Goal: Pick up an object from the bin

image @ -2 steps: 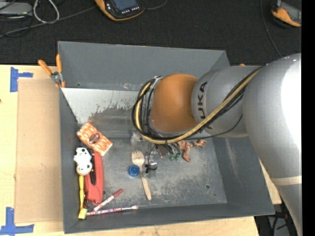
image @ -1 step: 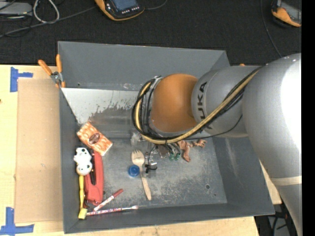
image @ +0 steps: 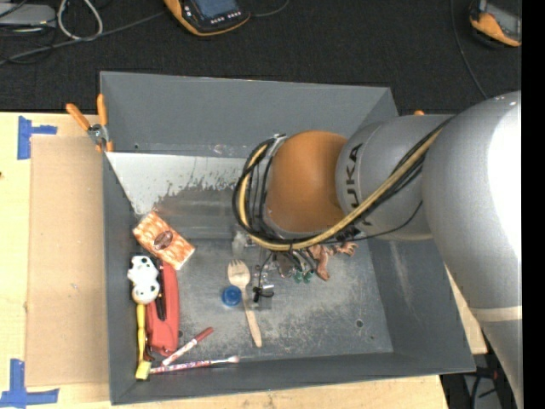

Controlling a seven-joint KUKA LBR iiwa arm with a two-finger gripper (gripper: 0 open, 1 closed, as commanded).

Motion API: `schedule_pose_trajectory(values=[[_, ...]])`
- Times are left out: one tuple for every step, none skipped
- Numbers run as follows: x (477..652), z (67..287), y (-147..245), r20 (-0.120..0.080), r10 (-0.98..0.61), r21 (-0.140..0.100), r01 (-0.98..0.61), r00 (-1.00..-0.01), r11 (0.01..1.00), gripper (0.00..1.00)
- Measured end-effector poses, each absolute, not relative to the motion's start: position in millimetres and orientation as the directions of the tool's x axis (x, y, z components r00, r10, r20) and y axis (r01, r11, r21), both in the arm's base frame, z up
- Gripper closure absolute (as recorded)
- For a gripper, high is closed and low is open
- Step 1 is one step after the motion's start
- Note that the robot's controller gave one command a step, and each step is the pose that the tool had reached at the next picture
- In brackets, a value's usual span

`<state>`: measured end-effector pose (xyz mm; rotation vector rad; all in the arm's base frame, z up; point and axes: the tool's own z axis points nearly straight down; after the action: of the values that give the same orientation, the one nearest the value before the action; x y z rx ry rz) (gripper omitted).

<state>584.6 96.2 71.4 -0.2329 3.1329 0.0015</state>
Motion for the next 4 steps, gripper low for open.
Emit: schedule_pose_trajectory(values=[[575.6,71.4,104.2,0.003,-0.134,0.001,-0.134,-0.991,0.991,0.00],[557.9,70.0,90.0,0.003,-0.027,0.001,-0.027,-1.000,1.000,0.00],[536.9,72.8,95.9,0.000,-0.098,0.003,-0.098,-0.995,0.995,1.00],[536.8,73.0,95.7,0.000,-0.098,0.003,-0.098,-0.995,0.995,1.00]])
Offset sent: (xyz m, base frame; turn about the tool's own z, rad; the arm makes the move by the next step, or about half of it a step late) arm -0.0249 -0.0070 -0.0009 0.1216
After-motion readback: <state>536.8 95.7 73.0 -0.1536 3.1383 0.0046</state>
